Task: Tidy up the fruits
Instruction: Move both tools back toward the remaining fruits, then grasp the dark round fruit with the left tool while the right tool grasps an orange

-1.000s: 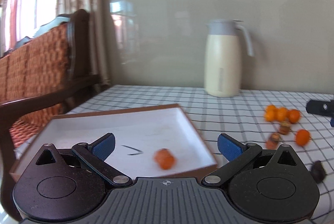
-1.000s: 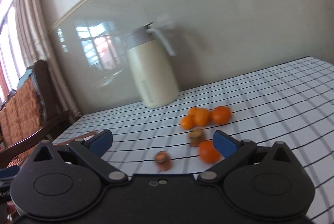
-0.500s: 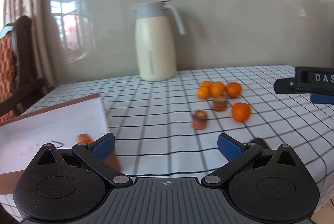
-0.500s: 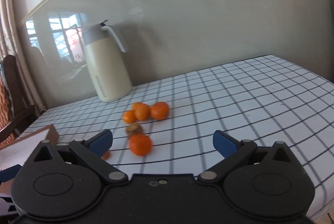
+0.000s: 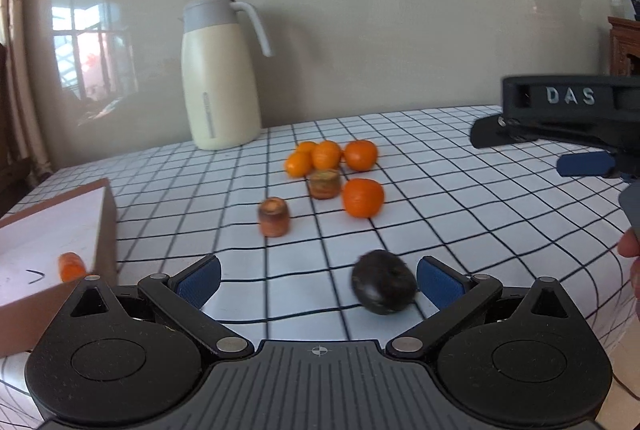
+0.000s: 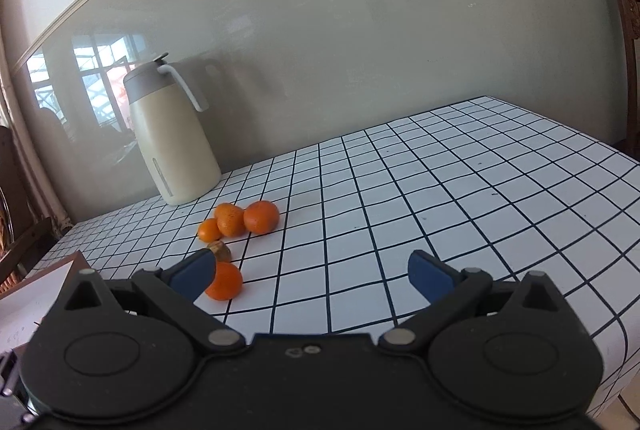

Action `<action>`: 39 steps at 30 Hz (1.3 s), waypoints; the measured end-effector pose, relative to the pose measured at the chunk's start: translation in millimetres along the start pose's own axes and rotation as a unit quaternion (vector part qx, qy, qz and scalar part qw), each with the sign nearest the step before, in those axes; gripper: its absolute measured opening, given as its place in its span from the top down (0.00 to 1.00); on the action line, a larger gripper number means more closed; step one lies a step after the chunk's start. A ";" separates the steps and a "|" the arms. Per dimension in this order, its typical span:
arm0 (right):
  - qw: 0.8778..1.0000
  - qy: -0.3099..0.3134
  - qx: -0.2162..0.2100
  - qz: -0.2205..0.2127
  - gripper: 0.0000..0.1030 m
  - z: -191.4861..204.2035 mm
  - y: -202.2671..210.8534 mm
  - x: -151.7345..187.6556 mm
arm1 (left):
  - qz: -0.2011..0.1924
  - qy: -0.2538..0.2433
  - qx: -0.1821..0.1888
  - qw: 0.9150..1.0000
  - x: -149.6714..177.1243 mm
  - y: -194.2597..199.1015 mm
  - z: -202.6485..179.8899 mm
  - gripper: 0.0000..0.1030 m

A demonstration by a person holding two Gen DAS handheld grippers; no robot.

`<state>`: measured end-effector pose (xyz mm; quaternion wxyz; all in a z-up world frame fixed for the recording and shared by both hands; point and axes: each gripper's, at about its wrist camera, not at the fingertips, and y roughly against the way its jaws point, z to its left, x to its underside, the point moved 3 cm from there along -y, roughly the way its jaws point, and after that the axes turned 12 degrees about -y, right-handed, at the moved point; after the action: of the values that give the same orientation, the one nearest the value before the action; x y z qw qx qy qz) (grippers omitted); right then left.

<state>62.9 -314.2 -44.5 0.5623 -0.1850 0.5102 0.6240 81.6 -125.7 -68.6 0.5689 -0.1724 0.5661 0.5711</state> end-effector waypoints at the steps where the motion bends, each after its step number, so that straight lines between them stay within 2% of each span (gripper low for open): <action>1: 1.000 0.002 -0.001 0.001 0.06 0.2 -0.1 -0.2 | 0.000 -0.001 0.001 1.000 -0.2 -1.5 -2.7 0.00; 7: 1.000 0.020 -0.003 -0.005 0.06 3.4 1.8 0.8 | 0.002 0.003 0.011 1.000 -0.6 -4.8 -11.7 0.00; 22: 1.000 0.019 0.001 0.001 0.06 1.3 2.5 1.0 | 0.004 0.017 0.016 1.000 -1.3 -9.5 -16.7 0.00; 25: 1.000 0.017 0.002 0.000 0.06 0.1 3.1 0.7 | 0.009 0.016 0.027 0.999 -1.5 -11.2 -19.2 0.16; 29: 1.000 0.023 -0.001 0.006 0.06 1.8 1.4 3.2 | 0.018 0.022 0.031 0.999 1.3 -14.6 -22.5 0.16; 31: 0.999 0.032 -0.008 0.014 0.11 4.5 -3.1 5.8 | 0.016 0.022 0.028 0.999 1.5 -14.4 -23.1 0.16; 33: 0.999 0.041 -0.013 0.030 0.20 7.7 -10.8 6.9 | 0.017 0.023 0.029 0.999 1.8 -15.3 -23.5 0.25; 34: 0.998 0.042 -0.017 0.037 0.26 9.2 -14.4 7.1 | 0.022 0.024 0.030 0.999 2.3 -16.8 -23.8 0.35; 35: 0.998 0.043 -0.020 0.044 0.27 11.1 -17.9 7.1 | 0.027 0.027 0.035 0.999 3.1 -18.7 -23.6 0.42; 39: 0.997 0.046 -0.028 0.057 0.27 19.2 -26.0 10.7 | 0.031 0.038 0.044 0.998 4.6 -20.3 -23.3 0.51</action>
<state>89.4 -296.4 -56.4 0.4960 -0.1995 0.5279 0.6599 87.0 -149.1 -88.6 0.5361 -0.1506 0.6169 0.5562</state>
